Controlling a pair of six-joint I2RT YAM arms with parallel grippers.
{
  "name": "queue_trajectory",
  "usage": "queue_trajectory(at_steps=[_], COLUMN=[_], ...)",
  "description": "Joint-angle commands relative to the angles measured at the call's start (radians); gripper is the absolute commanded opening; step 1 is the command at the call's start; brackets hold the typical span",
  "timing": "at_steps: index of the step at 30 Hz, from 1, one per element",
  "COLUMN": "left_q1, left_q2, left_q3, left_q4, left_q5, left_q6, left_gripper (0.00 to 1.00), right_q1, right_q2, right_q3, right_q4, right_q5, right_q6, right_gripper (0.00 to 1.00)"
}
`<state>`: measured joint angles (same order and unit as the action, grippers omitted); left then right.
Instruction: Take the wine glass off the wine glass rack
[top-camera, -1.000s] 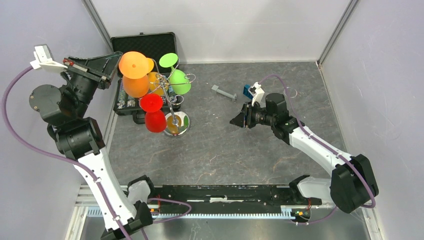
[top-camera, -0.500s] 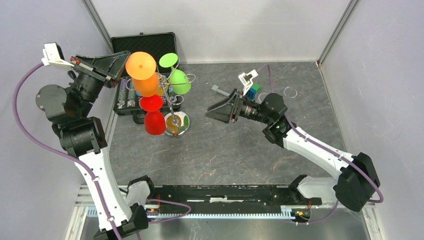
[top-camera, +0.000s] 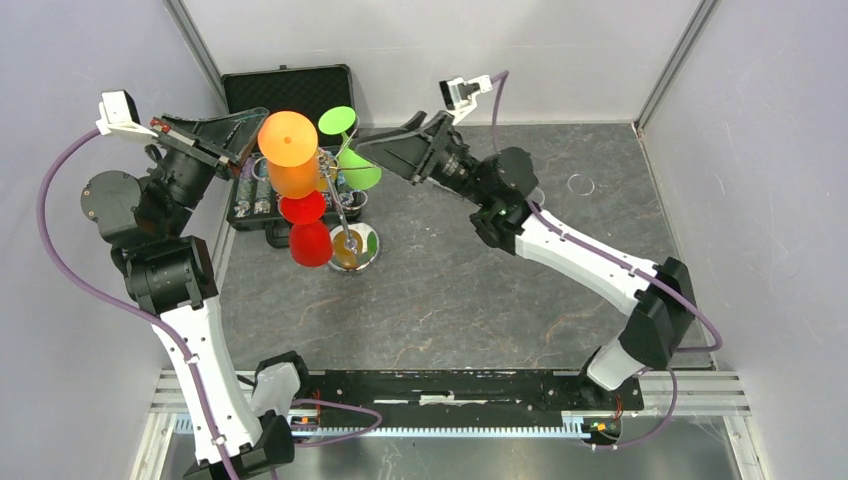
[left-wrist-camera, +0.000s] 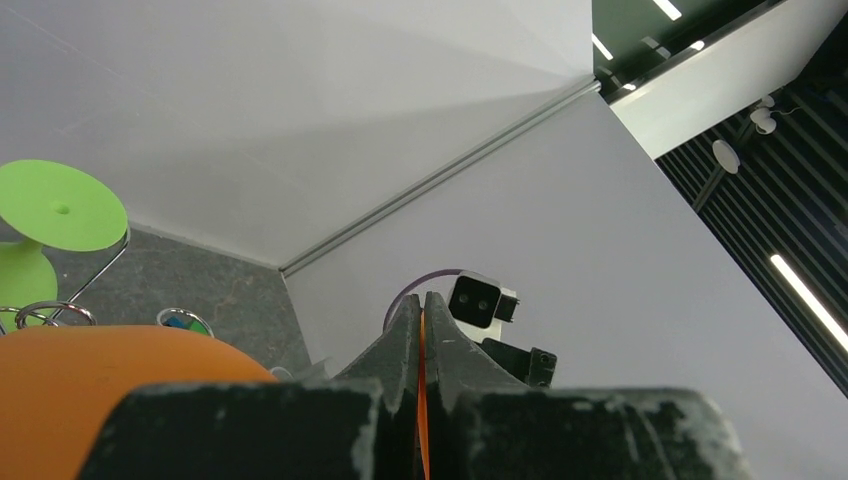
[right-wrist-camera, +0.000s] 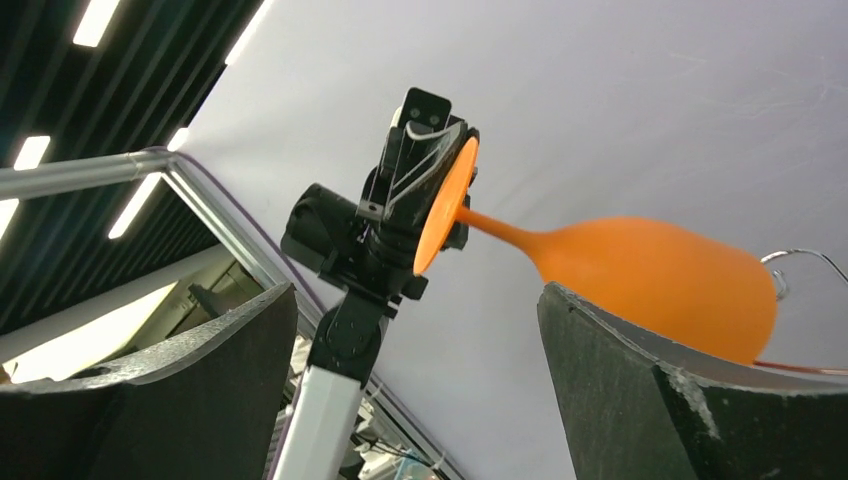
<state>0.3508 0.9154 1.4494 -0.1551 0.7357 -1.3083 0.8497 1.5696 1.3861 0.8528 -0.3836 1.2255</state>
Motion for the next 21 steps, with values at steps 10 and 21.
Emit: queue_trajectory(at_steps=[10, 21], left_q1=[-0.018, -0.029], left_q2=[-0.029, -0.036], left_q3=[-0.011, -0.024], left_q4=[0.020, 0.017], left_q5=[-0.002, 0.001], left_q6=[0.012, 0.029], left_gripper=[0.02, 0.02], right_q1=[0.097, 0.117], right_q2=[0.178, 0.171], right_q3=[0.353, 0.361], right_q4=[-0.258, -0.271], right_q5=[0.052, 0.049], right_q6=[-0.006, -0.011], right_gripper=[0.73, 0.50])
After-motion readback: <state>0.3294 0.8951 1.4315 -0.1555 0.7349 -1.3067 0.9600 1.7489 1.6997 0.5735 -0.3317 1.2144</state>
